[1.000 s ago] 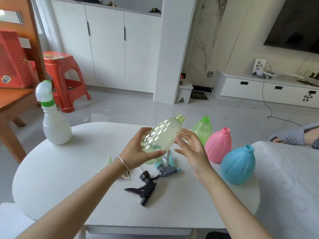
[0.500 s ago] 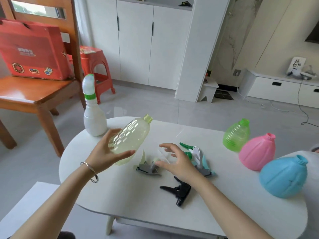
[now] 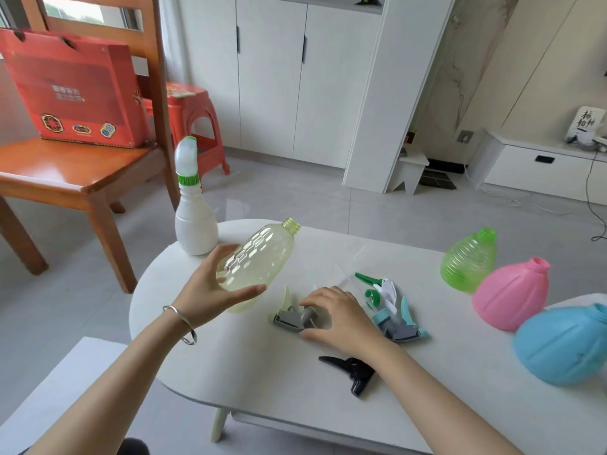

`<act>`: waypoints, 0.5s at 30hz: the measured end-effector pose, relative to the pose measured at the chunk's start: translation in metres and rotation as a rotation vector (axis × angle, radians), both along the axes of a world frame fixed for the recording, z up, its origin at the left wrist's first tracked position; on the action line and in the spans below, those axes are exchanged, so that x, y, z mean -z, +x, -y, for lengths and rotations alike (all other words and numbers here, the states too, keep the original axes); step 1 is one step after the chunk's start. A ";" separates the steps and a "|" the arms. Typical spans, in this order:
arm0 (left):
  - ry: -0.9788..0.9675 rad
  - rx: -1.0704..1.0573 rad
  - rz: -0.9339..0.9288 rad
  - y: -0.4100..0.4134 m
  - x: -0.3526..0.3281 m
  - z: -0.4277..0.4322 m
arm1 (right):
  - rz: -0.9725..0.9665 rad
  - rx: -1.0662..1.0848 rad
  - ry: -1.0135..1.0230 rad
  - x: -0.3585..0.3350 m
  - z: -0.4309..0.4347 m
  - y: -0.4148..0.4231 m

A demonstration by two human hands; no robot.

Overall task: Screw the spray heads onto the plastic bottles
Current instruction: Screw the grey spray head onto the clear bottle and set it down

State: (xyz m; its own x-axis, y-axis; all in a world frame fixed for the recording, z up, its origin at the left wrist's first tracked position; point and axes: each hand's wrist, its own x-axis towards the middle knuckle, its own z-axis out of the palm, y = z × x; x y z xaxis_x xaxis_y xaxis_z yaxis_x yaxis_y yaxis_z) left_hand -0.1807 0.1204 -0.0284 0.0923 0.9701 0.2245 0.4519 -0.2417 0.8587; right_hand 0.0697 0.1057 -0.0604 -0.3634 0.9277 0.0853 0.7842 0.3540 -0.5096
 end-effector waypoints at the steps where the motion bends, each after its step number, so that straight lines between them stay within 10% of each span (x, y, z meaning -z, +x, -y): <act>1: 0.004 -0.003 0.006 0.001 -0.001 0.000 | -0.027 0.004 0.007 -0.003 0.000 0.000; 15: 0.075 -0.014 0.044 0.008 -0.021 0.001 | -1.026 0.274 0.011 -0.091 -0.003 0.035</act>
